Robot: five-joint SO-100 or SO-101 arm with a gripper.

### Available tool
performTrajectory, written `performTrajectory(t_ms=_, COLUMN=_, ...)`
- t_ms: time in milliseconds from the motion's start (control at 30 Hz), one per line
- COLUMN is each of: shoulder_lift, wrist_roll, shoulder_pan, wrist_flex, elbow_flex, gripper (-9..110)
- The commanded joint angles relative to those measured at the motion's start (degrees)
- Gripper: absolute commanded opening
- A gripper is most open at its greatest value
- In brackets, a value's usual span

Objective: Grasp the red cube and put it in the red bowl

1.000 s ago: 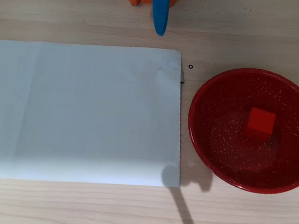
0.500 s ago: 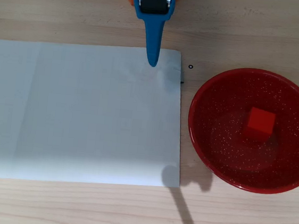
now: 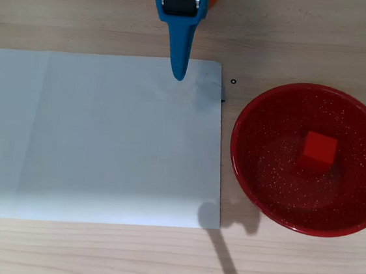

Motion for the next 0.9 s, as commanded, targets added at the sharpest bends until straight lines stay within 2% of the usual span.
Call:
performTrajectory(t_ms=0, shoulder_lift=1.1, wrist_roll=-1.7, shoulder_pan=0.4, wrist_flex=2.7, elbow_flex=0.9, gripper=0)
performTrajectory(t_ms=867, shoulder_lift=1.0, wrist_roll=-1.8, shoulder_pan=1.1, wrist_flex=5.6, elbow_flex=1.0, gripper=0)
